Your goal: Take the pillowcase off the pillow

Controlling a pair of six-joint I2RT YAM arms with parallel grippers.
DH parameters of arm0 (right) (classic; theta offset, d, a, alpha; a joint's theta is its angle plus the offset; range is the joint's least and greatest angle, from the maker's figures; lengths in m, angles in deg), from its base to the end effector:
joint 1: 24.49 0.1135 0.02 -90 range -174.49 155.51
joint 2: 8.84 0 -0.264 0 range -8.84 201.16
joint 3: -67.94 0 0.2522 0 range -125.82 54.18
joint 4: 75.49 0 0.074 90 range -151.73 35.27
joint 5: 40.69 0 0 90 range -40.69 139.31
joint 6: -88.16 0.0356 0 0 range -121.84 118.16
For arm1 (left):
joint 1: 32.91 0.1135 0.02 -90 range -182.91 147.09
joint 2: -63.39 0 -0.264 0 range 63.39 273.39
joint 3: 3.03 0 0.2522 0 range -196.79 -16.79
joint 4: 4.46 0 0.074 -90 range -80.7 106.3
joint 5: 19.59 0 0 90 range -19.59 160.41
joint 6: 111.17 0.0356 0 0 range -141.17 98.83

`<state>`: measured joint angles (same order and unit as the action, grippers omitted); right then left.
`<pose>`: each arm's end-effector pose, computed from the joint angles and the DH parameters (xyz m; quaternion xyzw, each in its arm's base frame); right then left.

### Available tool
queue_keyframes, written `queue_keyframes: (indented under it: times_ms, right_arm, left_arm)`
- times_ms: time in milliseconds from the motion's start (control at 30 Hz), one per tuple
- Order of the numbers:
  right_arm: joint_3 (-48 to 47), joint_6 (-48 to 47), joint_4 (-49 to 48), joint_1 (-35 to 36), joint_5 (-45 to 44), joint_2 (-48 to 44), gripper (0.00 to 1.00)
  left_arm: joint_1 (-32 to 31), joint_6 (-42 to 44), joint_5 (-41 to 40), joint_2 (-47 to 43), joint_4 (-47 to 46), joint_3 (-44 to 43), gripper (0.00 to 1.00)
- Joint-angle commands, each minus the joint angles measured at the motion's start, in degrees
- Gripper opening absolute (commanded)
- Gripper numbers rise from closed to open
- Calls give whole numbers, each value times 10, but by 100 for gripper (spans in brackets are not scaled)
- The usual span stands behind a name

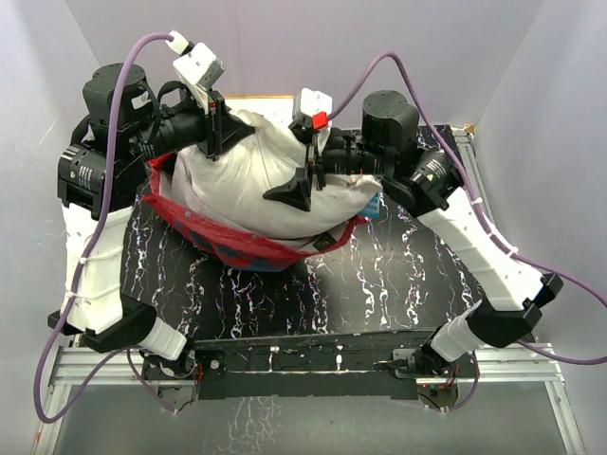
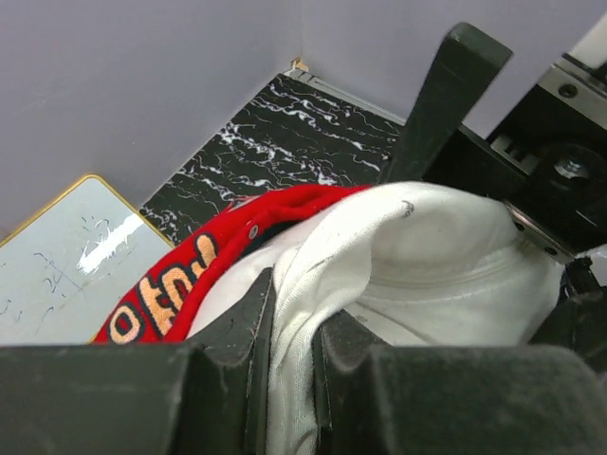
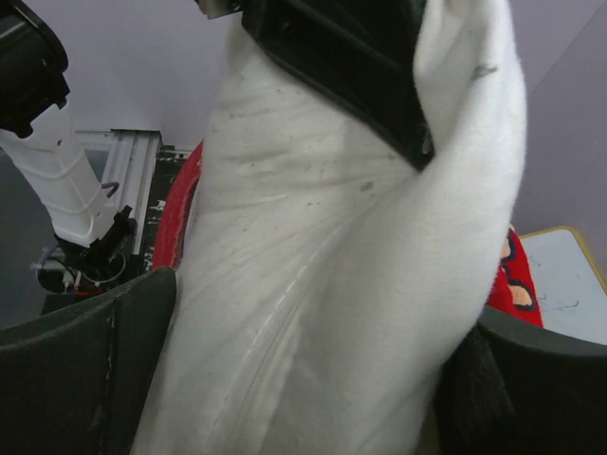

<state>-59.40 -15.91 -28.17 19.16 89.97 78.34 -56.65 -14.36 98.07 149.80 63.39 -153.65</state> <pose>0.2010 0.2238 0.5272 -0.5407 0.5049 0.4103 0.5333 0.1934 -0.1031 0.5974 0.3443 0.6400 -0.2702 0.6316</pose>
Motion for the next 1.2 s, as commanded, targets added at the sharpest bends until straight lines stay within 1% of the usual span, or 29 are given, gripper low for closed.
queue_keyframes:
  times_ms: [0,100,200,300,333,367,433,467,500,533,567,600,633,667,700,733,767,800,867,1000,1167]
  right_arm:
    - [27,12,-27,61,6,-36,99]
    - [24,-1,1,97,-46,-19,99]
    - [18,-23,13,134,-186,3,99]
    - [22,-39,1,144,-315,16,99]
    - [33,-47,-14,144,-341,12,93]
    - [45,-57,-38,144,-354,5,85]
    - [73,-55,-86,137,-357,-18,56]
    - [80,-50,-100,129,-341,-28,43]
    - [83,-46,-110,120,-315,-40,25]
    - [85,-43,-116,109,-289,-49,12]
    - [84,-38,-119,99,-271,-56,9]
    - [78,-32,-117,84,-254,-61,8]
    - [72,-25,-113,63,-230,-65,8]
    - [68,-17,-109,39,-195,-69,8]
    - [65,-7,-108,10,-157,-75,8]
    - [64,1,-108,-18,-113,-80,8]
    - [63,8,-111,-47,-80,-85,8]
    - [63,17,-116,-72,-55,-88,8]
    - [58,34,-123,-112,-3,-87,8]
    - [53,44,-123,-143,14,-78,8]
    - [62,48,-124,-155,42,-78,8]
  left_arm:
    - [0,-8,-22,18,-129,-45,0]
    - [0,-15,-21,20,-132,-47,0]
    - [0,-24,-13,16,-135,-47,0]
    - [0,-34,-3,12,-134,-50,0]
    - [0,-37,-2,11,-134,-51,0]
    - [0,-40,-1,8,-133,-52,0]
    - [0,-40,-1,2,-133,-49,0]
    - [1,-38,-3,-2,-133,-45,0]
    - [0,-34,-8,-6,-136,-35,0]
    - [0,-31,-16,-12,-139,-26,0]
    - [0,-29,-27,-18,-147,-21,0]
    - [0,-26,-37,-21,-149,-17,6]
    - [0,-22,-46,-24,-147,-16,20]
    - [0,-17,-56,-25,-143,-16,38]
    - [0,-13,-66,-26,-137,-15,61]
    - [1,-9,-80,-28,-129,-13,73]
    - [0,-9,-96,-32,-124,-5,80]
    - [0,-6,-114,-39,-118,6,84]
    - [0,1,-139,-56,-115,44,88]
    - [1,6,-175,-95,-113,143,88]
    - [1,12,-219,-121,-149,242,87]
